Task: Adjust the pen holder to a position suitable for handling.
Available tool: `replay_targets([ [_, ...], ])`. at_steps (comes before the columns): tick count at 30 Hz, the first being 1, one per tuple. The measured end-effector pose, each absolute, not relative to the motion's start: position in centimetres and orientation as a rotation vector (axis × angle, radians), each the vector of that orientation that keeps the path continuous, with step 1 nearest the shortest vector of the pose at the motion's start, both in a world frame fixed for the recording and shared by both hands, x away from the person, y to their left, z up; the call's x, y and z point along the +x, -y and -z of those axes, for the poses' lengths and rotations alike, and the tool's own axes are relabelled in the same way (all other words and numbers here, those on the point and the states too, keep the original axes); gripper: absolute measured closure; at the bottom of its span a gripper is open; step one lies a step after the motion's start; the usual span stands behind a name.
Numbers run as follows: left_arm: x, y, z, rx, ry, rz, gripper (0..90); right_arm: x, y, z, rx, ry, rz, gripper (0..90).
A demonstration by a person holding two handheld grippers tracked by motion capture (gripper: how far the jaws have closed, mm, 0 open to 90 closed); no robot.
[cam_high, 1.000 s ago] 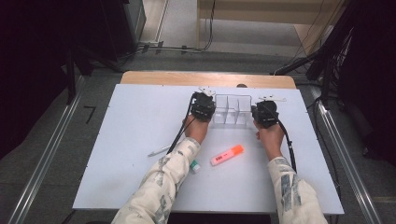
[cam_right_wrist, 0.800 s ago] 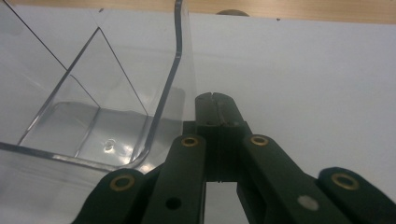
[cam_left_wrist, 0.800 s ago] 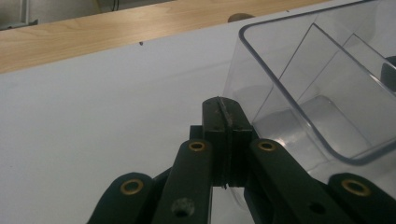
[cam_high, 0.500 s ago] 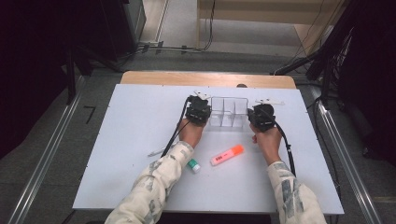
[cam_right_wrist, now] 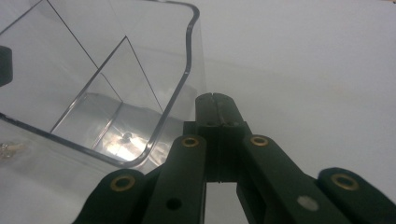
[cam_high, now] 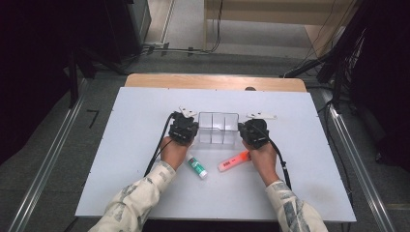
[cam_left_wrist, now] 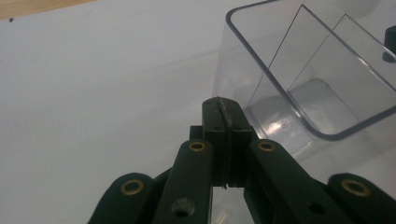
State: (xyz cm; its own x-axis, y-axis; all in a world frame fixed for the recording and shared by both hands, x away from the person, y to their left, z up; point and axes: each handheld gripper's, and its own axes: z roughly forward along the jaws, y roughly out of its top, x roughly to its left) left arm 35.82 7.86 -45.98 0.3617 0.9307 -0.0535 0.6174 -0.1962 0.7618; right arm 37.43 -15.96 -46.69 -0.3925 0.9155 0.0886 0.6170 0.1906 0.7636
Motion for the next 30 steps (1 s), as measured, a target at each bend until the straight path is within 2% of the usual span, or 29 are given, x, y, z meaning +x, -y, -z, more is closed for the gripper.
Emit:
replay_targets([
  [9, 35.7, -7.9, 45.9, 1.909, -1.319, -0.58, 89.2, 37.8, 16.4, 46.6, 1.414, -2.09, -1.058, 88.0],
  [10, 35.6, -8.1, 45.8, 1.897, -1.319, -0.586, 86.0, 37.7, 16.5, 46.5, 1.412, -2.08, -1.054, 83.0],
  [13, 34.9, -9.6, 45.5, 1.861, -1.326, -0.608, 81.5, 37.4, 17.9, 45.9, 1.401, -2.057, -1.055, 77.7],
  [16, 33.7, -12.2, 45.5, 1.812, -1.352, -0.601, 64.3, 36.6, 20.4, 45.3, 1.409, -2.021, -1.078, 64.8],
  [19, 32.1, -14.8, 46.1, 1.786, -1.38, -0.653, 46.4, 35.4, 23.4, 45.1, 1.392, -1.989, -1.089, 51.4],
  [23, 29.4, -18.7, 47.2, 1.714, -1.449, -0.715, 29.5, 33.2, 27.5, 45.6, 1.392, -1.959, -1.092, 38.8],
  [25, 28.2, -20.4, 47.5, 1.667, -1.512, -0.729, 17.5, 32.1, 29.3, 46.2, 1.431, -1.943, -1.07, 34.4],
  [30, 25.9, -22.9, 47.6, 1.567, -1.576, -0.775, 12.1, 29.3, 32.0, 47.1, 1.502, -1.888, -1.016, 26.9],
])
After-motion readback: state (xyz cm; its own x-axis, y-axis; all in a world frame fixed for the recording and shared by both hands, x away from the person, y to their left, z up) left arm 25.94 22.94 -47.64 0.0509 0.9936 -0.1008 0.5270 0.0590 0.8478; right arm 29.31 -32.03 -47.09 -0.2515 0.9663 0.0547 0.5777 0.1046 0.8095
